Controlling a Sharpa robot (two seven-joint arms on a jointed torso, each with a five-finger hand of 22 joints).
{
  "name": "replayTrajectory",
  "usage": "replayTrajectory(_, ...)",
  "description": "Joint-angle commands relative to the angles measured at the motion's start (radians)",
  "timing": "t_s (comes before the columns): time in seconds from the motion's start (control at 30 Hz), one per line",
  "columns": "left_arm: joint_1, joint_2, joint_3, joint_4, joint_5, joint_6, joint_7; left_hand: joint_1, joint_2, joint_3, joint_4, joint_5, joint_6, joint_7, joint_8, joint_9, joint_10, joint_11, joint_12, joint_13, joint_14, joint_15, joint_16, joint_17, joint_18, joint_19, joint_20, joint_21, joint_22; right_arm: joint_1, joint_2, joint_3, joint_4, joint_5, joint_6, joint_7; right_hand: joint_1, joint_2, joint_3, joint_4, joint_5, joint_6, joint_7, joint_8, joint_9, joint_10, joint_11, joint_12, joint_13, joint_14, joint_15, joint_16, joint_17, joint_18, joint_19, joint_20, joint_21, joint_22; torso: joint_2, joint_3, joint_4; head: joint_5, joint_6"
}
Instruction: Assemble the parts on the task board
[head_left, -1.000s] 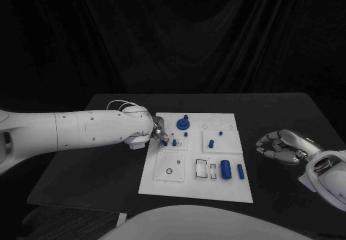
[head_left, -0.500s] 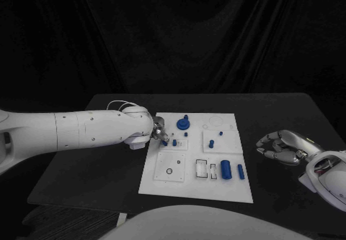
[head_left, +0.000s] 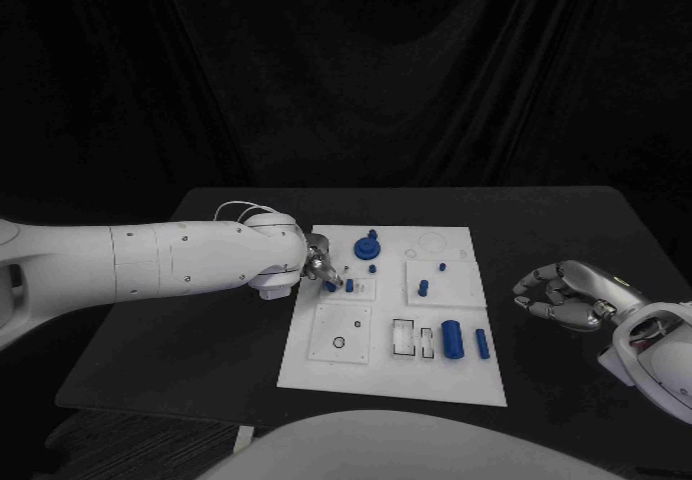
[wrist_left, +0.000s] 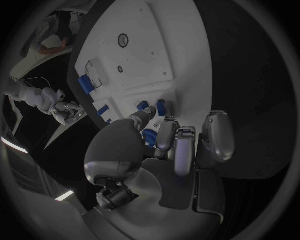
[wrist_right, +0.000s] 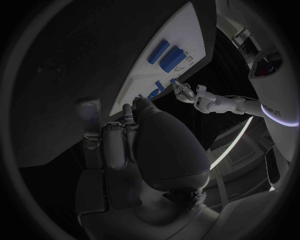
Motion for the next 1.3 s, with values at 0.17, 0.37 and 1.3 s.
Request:
replayTrajectory(0.17,-0.003,0.001,-0.001,0.000,0.003,0.029,0.004,-0.048,-0.001,-0.108,0.072,-0.098,-0.005,0.009,-0.010,-0.018,-0.002,0.011,0.003,0.048,0.106,0.010,0.003,0.263,0.011,-0.002,0.011,-0.007,0.167,-0.003,-0.001,0.001,0.002,-0.001,0.008,-0.017,0.008,-0.001,0.006,-0.001,0.003,0.001,0.006,-0.001,-0.002,0.012,0.000,-0.019,-0.089,0.046,-0.004,-0.004,0.058,0.013,-0.006,-0.002,-0.006,0.089,0.000,-0.0003,-0.0001,0.000,0.000)
replayTrajectory(0.37,-0.003,0.000,-0.001,-0.001,0.003,0.033,0.001,-0.056,0.009,-0.157,0.104,-0.110,0.003,0.006,0.009,-0.006,-0.002,0.009,0.006,0.049,0.106,0.009,0.003,0.263,0.012,-0.002,0.011,-0.010,0.167,-0.003,0.000,0.001,0.001,-0.001,0.010,-0.018,0.008,-0.001,0.006,-0.001,0.003,0.001,0.006,-0.001,-0.002,0.012,0.000,-0.019,-0.089,0.046,-0.004,-0.004,0.058,0.013,-0.006,-0.002,-0.006,0.089,0.000,-0.0002,-0.0001,0.001,0.000)
replayTrajectory(1.3,-0.001,-0.021,0.000,0.005,0.003,-0.122,0.151,-0.052,0.056,-0.348,0.230,-0.022,-0.063,-0.012,0.216,0.204,0.026,-0.006,0.036,0.068,0.106,-0.003,0.003,0.263,0.005,0.019,-0.001,0.018,0.176,-0.004,0.002,0.001,-0.002,-0.001,0.015,-0.019,0.007,-0.001,0.009,-0.002,0.003,0.001,0.006,-0.001,-0.002,0.010,0.000,-0.025,-0.093,0.045,-0.004,-0.007,0.055,0.014,-0.009,-0.002,-0.014,0.088,0.000,-0.0007,-0.0004,0.002,0.000)
